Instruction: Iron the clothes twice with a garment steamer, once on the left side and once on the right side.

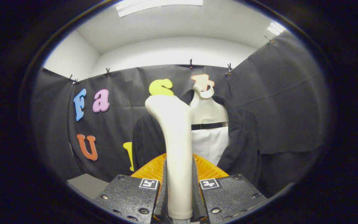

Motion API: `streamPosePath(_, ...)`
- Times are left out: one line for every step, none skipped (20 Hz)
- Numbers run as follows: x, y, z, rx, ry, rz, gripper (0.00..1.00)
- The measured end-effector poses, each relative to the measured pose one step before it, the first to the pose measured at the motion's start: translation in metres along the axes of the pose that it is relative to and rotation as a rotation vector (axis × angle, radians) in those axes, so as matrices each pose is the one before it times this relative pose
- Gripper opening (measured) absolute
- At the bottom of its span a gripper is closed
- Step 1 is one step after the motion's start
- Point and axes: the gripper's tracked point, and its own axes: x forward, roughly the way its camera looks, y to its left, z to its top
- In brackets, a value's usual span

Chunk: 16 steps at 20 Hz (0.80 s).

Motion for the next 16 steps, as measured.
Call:
streamPosePath(0.00733,-0.00306,0.00138,-0.00298,-0.01562,-0.02010,0.35)
streamPosePath(0.00536,-0.00080,0.00150,-0.00190,-0.01506,-0.01269,0.35)
streamPosePath(0.00351,0.00266,-0.00096,-0.00558,-0.01285,-0.00790,0.35)
streamPosePath(0.00347,0.00054,-0.00048,-0.00947,-0.00890,-0.00736,0.35)
streamPosePath(0.00213,0.00019,-0.00273,-0.01169,-0.00441,-0.00606,0.35)
streamPosePath(0.00172,0.00201,-0.00206,-0.01067,-0.00542,-0.00248,0.35)
streamPosePath(-0.00032,0.00015,-0.00169,-0.01080,-0.00493,-0.00258,0.35)
streamPosePath(-0.00032,0.00175,-0.00074,-0.00828,-0.00701,-0.00355,0.35)
streamPosePath(-0.00009,0.00200,-0.00257,-0.00977,-0.00483,-0.00232,0.35)
streamPosePath(-0.00041,0.00227,-0.00277,-0.00770,0.00133,0.00005,0.35)
streamPosePath(0.00078,0.00227,-0.00328,-0.00855,0.00333,0.00057,0.35)
streamPosePath(0.00025,0.00245,-0.00231,-0.00693,-0.00194,0.00057,0.35)
streamPosePath(-0.00105,0.00200,-0.00383,-0.01023,0.00430,-0.00056,0.35)
streamPosePath(-0.00193,0.00243,-0.00308,-0.00500,0.00286,0.00035,0.36)
streamPosePath(-0.00416,0.00050,-0.00620,-0.00687,0.00828,0.00303,0.35)
streamPosePath(-0.00828,-0.00324,-0.00695,-0.00444,0.00781,0.00160,0.35)
